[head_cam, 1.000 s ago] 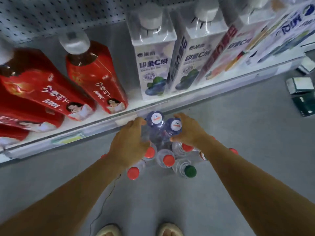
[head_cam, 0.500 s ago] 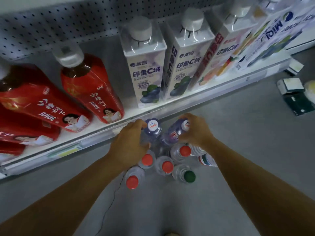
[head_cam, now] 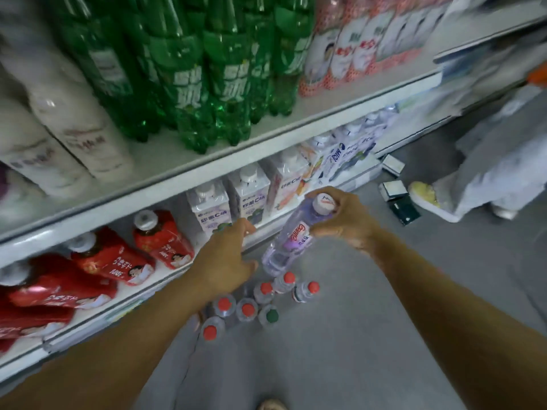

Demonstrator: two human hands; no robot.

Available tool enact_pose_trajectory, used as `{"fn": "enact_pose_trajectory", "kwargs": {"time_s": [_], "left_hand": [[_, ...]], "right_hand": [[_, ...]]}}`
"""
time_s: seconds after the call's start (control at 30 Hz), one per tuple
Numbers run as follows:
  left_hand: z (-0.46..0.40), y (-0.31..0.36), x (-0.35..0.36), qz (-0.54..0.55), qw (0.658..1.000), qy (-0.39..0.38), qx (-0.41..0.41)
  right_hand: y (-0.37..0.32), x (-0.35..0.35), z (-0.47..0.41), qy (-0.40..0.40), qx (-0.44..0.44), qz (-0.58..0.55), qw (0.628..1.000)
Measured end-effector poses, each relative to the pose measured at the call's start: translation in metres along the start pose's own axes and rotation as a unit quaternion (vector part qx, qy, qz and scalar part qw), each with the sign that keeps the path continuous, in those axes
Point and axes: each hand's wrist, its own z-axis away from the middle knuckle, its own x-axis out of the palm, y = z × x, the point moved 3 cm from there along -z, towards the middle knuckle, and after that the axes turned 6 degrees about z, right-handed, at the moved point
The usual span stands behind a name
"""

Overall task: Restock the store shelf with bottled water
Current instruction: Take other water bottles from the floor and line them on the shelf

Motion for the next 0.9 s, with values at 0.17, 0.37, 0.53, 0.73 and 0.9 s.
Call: {"fn": "enact_pose_trajectory", "kwargs": {"time_s": [0.17,0.37,0.53,0.73,0.9], "left_hand": [[0.032,0.086,-0.058,0.062,0.997,-0.037,0.011],[0.076,0.176,-0.125,0.195,0.977,-0.08,0.017],[0.118,0.245,-0.187,0.258,0.961,-0.072,0.066],[0.175,0.309,-0.247,0.308,0.941,-0.016,0.139],[0.219,0.345,-0.289,0.294,0.936,0.082,0.178]], "right_hand": [[-0.107,-0.068,0.041,-0.066,-0.037,-0.054,0.996],[-0.239,-0.134,0.091,-0.099,-0.088,-0.066,0.989],[-0.341,-0.17,0.127,-0.137,-0.125,-0.073,0.98],[-0.435,-0.191,0.162,-0.154,-0.186,-0.058,0.969],[-0.502,-0.201,0.195,-0.155,-0.26,-0.042,0.952]]}}
